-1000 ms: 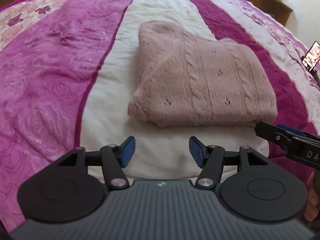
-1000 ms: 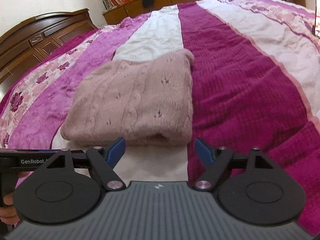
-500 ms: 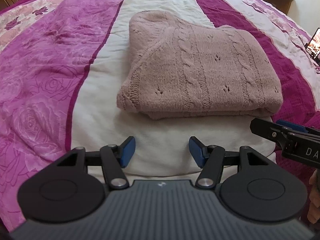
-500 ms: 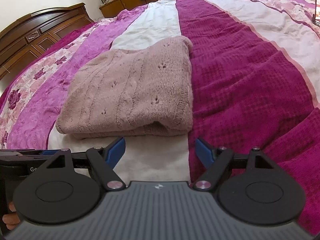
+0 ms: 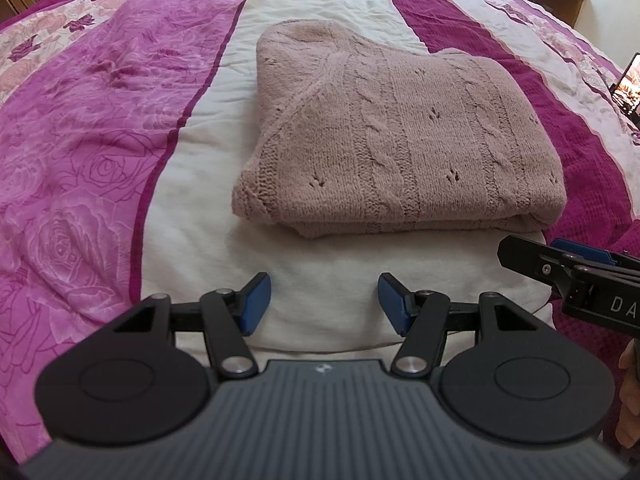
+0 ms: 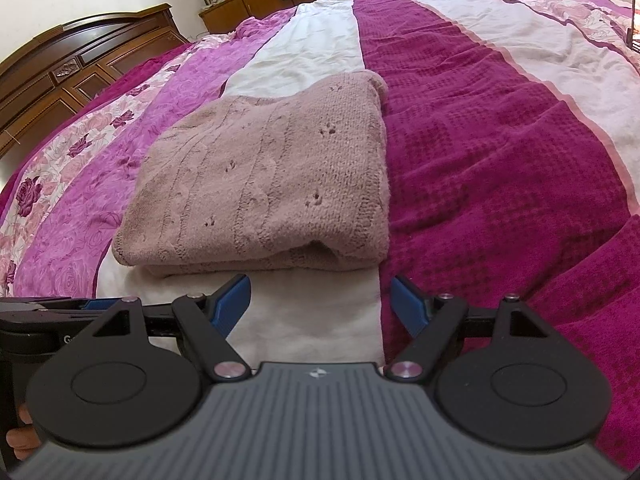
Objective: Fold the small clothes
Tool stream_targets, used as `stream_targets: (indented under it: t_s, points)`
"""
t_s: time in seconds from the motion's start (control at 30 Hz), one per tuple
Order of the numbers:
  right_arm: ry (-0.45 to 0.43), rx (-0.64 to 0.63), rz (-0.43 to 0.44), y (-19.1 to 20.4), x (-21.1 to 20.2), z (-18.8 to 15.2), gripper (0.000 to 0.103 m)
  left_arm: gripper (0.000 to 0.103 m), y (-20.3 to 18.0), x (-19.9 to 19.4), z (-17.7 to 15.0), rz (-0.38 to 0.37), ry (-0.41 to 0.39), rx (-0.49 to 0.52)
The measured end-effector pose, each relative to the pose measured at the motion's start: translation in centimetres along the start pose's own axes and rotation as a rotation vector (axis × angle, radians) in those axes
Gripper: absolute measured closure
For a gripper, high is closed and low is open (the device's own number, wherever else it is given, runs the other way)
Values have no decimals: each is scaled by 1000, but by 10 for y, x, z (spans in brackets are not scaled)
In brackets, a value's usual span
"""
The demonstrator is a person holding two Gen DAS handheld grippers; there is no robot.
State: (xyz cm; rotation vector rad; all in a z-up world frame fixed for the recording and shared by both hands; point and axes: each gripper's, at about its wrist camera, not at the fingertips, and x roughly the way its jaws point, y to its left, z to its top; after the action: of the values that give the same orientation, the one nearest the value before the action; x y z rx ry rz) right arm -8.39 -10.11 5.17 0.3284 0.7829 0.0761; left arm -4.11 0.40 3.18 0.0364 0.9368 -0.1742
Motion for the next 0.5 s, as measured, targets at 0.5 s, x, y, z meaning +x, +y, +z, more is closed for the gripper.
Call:
stream_targets:
  t_s: [0.5]
  points:
    - [-1, 4, 2, 0, 0, -1, 21, 42, 0, 1, -1, 0, 1, 3]
